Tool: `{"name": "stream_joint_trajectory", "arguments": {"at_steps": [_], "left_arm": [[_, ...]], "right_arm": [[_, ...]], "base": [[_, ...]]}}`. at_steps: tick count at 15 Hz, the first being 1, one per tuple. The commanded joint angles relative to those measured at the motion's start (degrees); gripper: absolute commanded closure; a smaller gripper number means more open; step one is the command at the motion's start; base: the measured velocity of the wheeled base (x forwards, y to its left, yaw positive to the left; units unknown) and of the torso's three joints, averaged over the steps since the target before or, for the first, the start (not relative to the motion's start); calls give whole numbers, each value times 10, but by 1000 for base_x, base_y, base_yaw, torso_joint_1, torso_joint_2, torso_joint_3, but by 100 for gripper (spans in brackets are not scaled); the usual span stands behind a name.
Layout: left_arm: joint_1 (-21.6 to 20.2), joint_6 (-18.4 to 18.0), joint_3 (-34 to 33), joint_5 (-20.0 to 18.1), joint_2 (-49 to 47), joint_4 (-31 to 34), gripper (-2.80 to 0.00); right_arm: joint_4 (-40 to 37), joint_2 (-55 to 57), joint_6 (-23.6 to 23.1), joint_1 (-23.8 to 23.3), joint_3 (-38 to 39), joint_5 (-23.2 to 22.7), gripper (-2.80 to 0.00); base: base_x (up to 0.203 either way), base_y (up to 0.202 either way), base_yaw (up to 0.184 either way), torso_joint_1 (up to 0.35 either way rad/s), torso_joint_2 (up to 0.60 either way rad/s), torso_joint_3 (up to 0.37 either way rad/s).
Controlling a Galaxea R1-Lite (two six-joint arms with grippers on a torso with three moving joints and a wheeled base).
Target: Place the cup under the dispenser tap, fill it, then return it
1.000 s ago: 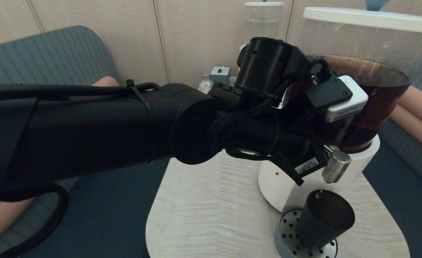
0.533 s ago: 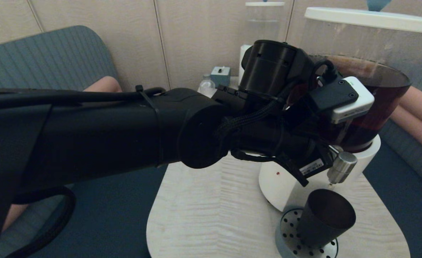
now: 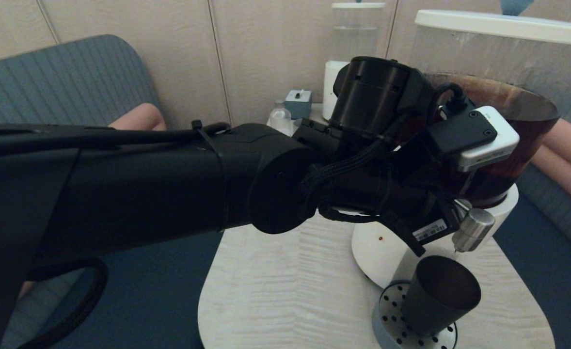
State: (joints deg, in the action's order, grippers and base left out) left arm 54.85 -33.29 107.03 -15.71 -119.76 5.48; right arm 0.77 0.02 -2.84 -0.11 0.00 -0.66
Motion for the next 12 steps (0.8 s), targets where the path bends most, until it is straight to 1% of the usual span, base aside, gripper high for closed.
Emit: {"name": "stream_joint_trajectory", "arguments": {"at_steps": [1,5,9,12], "left_arm": [[3,-2,0,-1,0,0,0],[6,-5,0,-1,-8,-14,0],[6,-7,-2,-1,-6,-13,0],[7,-18,-2,-6,-9,-29,0]], "right_arm": [[0,-1,-1,0,2,0,0],[0,0,-1,-1,2,0,0],[0,0,-1,0,2,0,0],[0,0,-1,0,2,0,0]], "base": [[0,0,0,0,0,0],[0,0,0,0,0,0],[0,0,0,0,0,0],[0,0,0,0,0,0]]}}
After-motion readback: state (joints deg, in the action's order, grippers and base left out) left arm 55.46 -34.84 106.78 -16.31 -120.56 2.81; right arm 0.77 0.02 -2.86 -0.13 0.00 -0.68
